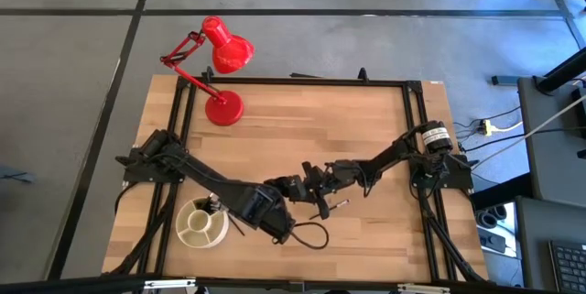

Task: Put items in baskets/containers
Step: Put the eyeshadow brush into the white organizer bin

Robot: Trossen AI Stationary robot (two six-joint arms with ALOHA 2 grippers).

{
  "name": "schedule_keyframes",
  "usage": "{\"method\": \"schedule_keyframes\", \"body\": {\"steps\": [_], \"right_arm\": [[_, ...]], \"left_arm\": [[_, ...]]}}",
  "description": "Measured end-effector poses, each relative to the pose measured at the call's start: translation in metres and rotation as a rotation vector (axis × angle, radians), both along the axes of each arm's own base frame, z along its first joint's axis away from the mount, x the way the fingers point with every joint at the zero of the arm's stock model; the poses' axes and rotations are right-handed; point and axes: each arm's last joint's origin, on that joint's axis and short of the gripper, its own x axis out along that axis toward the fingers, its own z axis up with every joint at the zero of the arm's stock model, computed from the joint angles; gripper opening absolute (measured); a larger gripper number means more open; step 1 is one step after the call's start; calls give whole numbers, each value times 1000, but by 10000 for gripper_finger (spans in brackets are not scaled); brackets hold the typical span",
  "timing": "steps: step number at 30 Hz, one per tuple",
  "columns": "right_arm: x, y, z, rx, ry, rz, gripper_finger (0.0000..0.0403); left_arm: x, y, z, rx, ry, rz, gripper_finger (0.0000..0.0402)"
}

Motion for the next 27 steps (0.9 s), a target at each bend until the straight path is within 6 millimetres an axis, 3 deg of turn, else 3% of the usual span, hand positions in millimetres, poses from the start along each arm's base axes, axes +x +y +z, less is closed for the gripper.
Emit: {"method": "schedule_keyframes", "body": {"steps": [5,10,15,22,27], "right_arm": [[0,-1,-1,-39,4,-160,29],[-2,2,-9,-222,65,-363,38],[-4,2,-12,-334,85,-446,32],[-4,3,-10,-357,68,-471,34],[-4,3,-10,-367,68,-472,34]], "left_arm": [[1,0,0,-146,-166,175,104],[-2,0,2,-394,-395,454,153],[-4,1,3,-610,-509,678,172],[-16,11,9,-605,-701,824,173],[-46,27,5,-601,-741,883,173]]}}
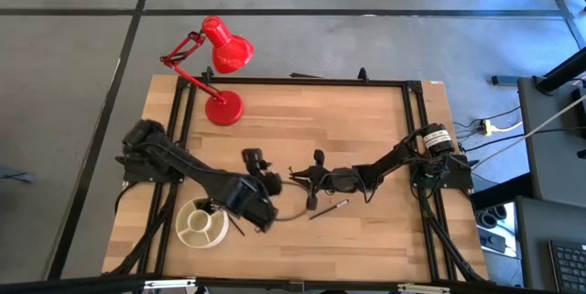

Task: Put items in baskets/containers
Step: Put the eyeshadow brush into the white organizer bin

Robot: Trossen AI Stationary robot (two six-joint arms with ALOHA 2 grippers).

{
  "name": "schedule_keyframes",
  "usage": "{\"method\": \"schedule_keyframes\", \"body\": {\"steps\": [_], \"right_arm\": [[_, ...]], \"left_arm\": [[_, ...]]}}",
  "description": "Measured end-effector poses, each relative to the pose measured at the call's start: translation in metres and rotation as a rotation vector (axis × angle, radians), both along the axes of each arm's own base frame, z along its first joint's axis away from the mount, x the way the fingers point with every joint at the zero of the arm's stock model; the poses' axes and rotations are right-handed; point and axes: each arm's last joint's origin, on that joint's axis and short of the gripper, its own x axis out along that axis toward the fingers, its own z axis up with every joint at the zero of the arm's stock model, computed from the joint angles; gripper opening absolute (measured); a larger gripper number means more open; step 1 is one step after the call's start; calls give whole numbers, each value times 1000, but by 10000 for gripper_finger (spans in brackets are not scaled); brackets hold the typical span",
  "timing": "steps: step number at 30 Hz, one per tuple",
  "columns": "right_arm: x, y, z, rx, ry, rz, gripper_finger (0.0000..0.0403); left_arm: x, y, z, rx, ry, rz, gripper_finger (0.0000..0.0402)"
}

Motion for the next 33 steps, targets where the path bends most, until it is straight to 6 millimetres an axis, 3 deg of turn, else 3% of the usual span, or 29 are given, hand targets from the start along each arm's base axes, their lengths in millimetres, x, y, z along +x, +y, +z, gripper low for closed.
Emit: {"method": "schedule_keyframes", "body": {"steps": [6,11,15,21,33], "right_arm": [[0,0,0,-23,4,3,32],[0,-1,0,-24,3,-17,33],[0,-1,0,-15,0,-27,32],[0,-1,0,-1,-2,-29,34],[1,-4,0,49,-12,-43,39]], "left_arm": [[-34,31,-6,-174,-198,85,171],[-31,41,-17,-407,-582,-84,169],[-30,47,-37,-480,-790,-231,169],[-34,62,-62,-423,-844,-139,169],[-29,74,-63,-463,-831,-192,169]]}}
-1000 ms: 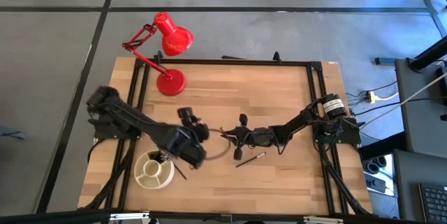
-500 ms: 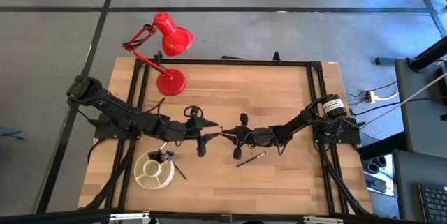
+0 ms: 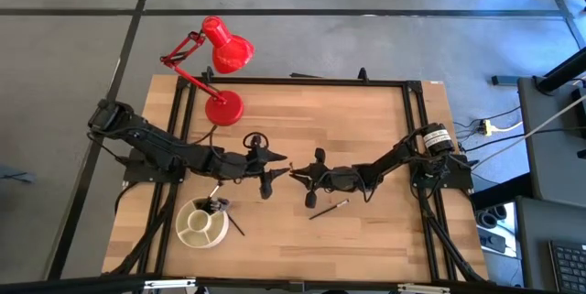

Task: Put items in baskets/containers
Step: Put the eyeshadow brush into the white organizer bin

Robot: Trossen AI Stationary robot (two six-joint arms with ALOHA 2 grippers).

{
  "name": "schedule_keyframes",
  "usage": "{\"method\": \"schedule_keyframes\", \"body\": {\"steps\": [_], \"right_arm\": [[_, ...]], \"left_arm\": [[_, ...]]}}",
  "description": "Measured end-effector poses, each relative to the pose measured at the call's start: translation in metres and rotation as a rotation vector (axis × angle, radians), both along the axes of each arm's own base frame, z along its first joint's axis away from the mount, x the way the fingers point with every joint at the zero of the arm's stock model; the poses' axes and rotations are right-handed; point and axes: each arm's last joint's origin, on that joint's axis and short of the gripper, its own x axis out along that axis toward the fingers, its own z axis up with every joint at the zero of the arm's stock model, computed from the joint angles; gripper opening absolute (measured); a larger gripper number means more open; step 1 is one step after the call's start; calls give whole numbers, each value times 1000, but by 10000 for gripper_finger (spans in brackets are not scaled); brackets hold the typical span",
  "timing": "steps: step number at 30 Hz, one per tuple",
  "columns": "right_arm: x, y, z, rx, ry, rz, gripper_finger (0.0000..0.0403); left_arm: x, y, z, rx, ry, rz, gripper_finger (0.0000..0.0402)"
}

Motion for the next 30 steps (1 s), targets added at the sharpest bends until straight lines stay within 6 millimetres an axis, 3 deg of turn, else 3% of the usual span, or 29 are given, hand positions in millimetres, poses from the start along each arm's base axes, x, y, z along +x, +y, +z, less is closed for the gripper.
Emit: {"method": "schedule_keyframes", "body": {"steps": [9,22,30], "right_arm": [[0,0,0,-18,4,3,40],[-1,0,-3,-27,34,4,41],[-1,0,-3,-23,37,4,41]], "left_arm": [[11,2,-14,-12,-3,22,160],[15,2,-14,-3,-39,18,14],[15,1,-15,-3,-24,6,6]]}}
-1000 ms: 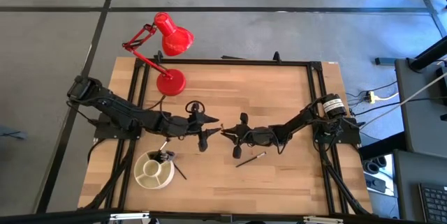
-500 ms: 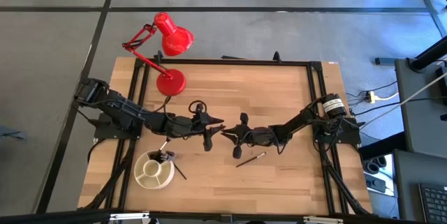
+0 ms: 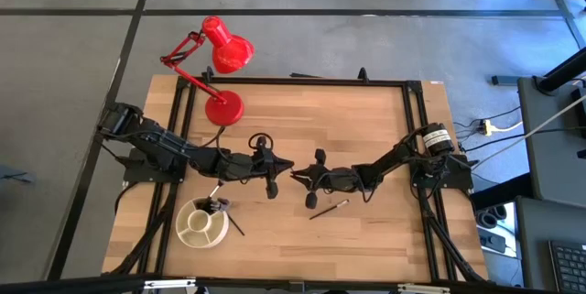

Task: Put items in baskets/containers
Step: Put the eyeshadow brush into the white organizer bin

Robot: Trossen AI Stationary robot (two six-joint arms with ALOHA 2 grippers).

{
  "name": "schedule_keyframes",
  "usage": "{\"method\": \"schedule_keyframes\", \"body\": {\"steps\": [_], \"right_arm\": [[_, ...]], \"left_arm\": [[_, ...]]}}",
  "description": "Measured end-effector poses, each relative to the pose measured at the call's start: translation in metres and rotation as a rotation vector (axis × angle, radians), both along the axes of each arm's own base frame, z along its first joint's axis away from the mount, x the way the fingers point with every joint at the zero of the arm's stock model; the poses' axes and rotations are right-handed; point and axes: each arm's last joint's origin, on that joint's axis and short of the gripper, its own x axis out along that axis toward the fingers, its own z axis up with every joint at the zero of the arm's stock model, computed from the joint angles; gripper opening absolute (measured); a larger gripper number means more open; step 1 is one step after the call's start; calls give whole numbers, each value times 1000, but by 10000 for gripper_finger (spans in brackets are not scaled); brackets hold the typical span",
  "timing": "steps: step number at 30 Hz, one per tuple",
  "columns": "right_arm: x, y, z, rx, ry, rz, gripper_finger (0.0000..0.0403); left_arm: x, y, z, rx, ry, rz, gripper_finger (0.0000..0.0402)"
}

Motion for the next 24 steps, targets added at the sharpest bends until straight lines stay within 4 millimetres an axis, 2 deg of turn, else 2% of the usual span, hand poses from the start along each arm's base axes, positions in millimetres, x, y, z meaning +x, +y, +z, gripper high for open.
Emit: {"method": "schedule_keyframes", "body": {"steps": [10,13,20,24], "right_arm": [[0,0,2,21,-21,-3,41],[0,0,2,24,-30,-3,41],[1,0,4,28,-44,-6,41],[1,0,4,28,-42,-5,41]], "left_arm": [[0,0,1,-13,-14,0,6],[0,-1,1,-17,-15,0,29],[0,-1,1,-11,-10,-5,114],[1,0,3,-25,-41,23,130]]}}
